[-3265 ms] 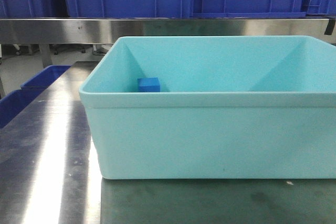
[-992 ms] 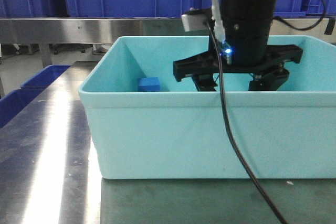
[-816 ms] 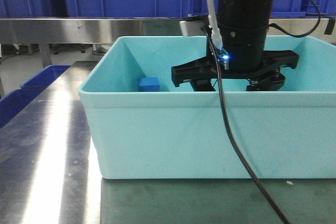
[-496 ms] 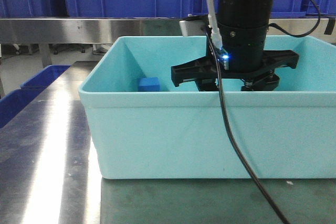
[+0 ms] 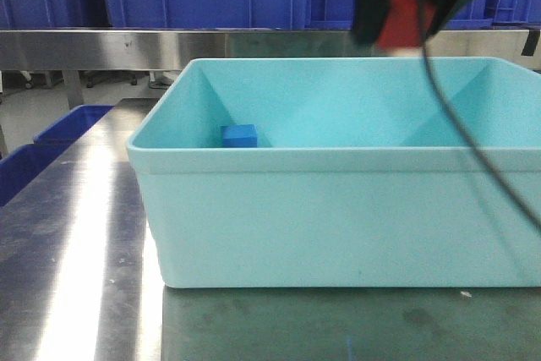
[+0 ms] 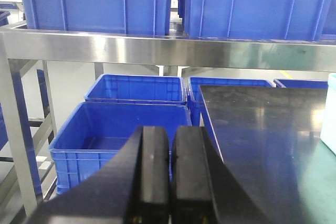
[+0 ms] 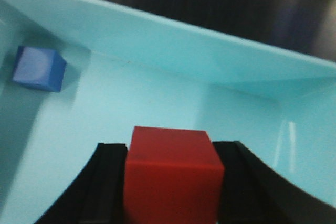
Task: Pick red cube and place on left shelf
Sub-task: 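Lift the red cube out of the teal tub with the right gripper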
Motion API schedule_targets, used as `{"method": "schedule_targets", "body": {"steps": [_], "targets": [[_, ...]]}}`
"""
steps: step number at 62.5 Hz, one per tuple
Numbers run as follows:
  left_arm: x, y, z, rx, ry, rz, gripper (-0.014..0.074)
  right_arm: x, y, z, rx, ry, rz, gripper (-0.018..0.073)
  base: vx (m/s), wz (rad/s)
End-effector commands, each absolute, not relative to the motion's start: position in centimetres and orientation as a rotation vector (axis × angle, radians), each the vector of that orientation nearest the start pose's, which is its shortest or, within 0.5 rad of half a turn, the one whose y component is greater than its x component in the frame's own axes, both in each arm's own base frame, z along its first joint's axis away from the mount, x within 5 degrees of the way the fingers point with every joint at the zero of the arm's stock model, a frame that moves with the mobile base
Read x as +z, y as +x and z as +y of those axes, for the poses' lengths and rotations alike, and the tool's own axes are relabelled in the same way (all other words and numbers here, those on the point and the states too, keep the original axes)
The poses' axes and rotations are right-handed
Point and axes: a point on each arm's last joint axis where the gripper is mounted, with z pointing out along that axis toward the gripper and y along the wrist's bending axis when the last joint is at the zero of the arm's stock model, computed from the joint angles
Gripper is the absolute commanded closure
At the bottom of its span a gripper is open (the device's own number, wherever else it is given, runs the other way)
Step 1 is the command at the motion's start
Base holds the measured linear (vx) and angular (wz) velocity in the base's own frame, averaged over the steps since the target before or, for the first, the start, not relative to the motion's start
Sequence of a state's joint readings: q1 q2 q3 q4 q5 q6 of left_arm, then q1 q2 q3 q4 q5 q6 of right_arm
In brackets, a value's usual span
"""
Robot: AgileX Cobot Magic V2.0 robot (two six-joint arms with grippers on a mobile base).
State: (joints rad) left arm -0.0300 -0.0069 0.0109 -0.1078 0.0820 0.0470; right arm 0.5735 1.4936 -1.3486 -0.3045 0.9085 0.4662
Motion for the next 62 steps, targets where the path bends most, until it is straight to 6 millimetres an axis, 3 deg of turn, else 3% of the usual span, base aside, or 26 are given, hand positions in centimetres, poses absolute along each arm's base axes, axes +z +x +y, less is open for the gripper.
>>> {"method": "schedule_targets", "body": {"steps": [1, 11, 23, 33, 45, 62], "targets": [[20.3, 5.6, -0.2, -0.086, -0.029, 1.490, 0.0495, 38.9, 26.0, 13.2, 0.028, -0.268, 2.283, 0.0501, 0.00, 0.00], [20.3, 5.6, -0.2, -0.086, -0.029, 1.490, 0.0495, 39.4, 23.3, 9.7, -0.017, -0.212, 2.237, 0.0501, 0.00, 0.00], [20.3, 5.6, -0.2, -0.086, -0.029, 1.490, 0.0495, 37.0, 19.8, 4.9, -0.094, -0.117, 2.248, 0.0501, 0.00, 0.00], [20.3, 5.6, -0.2, -0.086, -0.029, 1.490, 0.0495, 35.4, 16.3, 2.1, -0.144, -0.055, 2.236, 0.0501, 0.00, 0.00], [20.3, 5.6, -0.2, -0.086, -0.029, 1.490, 0.0495, 33.4, 12.5, 0.8, -0.127, -0.031, 2.207, 0.0501, 0.00, 0.00], [20.3, 5.6, -0.2, -0.086, -0.029, 1.490, 0.0495, 31.2, 7.0, -0.5, -0.032, -0.030, 1.999, 0.0501, 0.00, 0.00]]}}
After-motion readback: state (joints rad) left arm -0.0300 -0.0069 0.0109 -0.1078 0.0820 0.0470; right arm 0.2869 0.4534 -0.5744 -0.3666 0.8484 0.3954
